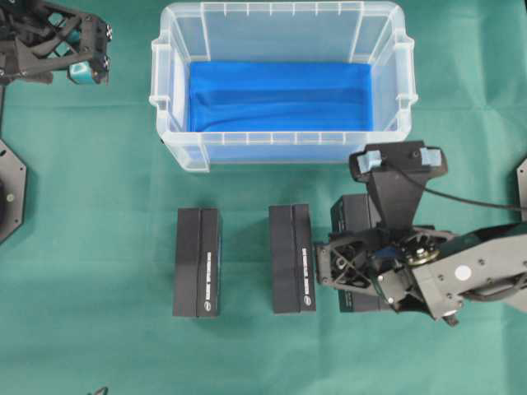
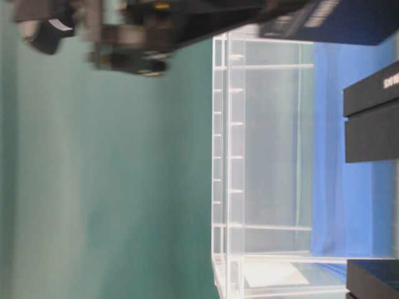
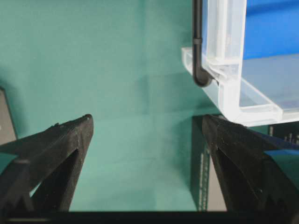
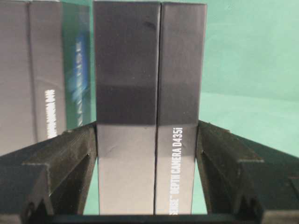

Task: Take out the box from the case.
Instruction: 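Carry the box pair forward and lower it right of the middle pair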

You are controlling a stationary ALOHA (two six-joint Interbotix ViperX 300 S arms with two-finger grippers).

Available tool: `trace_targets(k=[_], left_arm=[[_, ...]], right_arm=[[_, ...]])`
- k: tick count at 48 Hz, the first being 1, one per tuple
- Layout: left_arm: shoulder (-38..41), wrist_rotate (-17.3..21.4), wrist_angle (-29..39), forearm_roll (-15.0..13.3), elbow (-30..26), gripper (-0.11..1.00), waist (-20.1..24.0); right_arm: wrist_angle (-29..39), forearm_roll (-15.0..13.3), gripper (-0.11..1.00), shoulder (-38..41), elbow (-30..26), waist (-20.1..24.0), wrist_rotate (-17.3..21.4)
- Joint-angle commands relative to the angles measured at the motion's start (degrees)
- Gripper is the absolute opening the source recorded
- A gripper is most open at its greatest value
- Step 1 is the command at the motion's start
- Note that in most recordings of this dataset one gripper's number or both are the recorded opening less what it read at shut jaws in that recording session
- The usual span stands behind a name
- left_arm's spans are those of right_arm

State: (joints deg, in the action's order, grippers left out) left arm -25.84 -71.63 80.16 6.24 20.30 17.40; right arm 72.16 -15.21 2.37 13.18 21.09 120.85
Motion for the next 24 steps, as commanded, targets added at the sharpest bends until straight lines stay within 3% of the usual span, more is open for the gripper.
trace_targets(k=[1, 24], left_arm=[[-0.35, 0.0, -0.09, 0.18, -0.97, 0.97, 0.0], [-0.44, 0.0, -0.09, 0.09, -0.88, 0.97, -0.26]], right_arm=[[-2.02, 0.09, 0.67, -0.44, 0.88, 0.35, 0.18], [-3.43, 0.44, 0.67, 0.88, 1.93, 0.53, 0.09]])
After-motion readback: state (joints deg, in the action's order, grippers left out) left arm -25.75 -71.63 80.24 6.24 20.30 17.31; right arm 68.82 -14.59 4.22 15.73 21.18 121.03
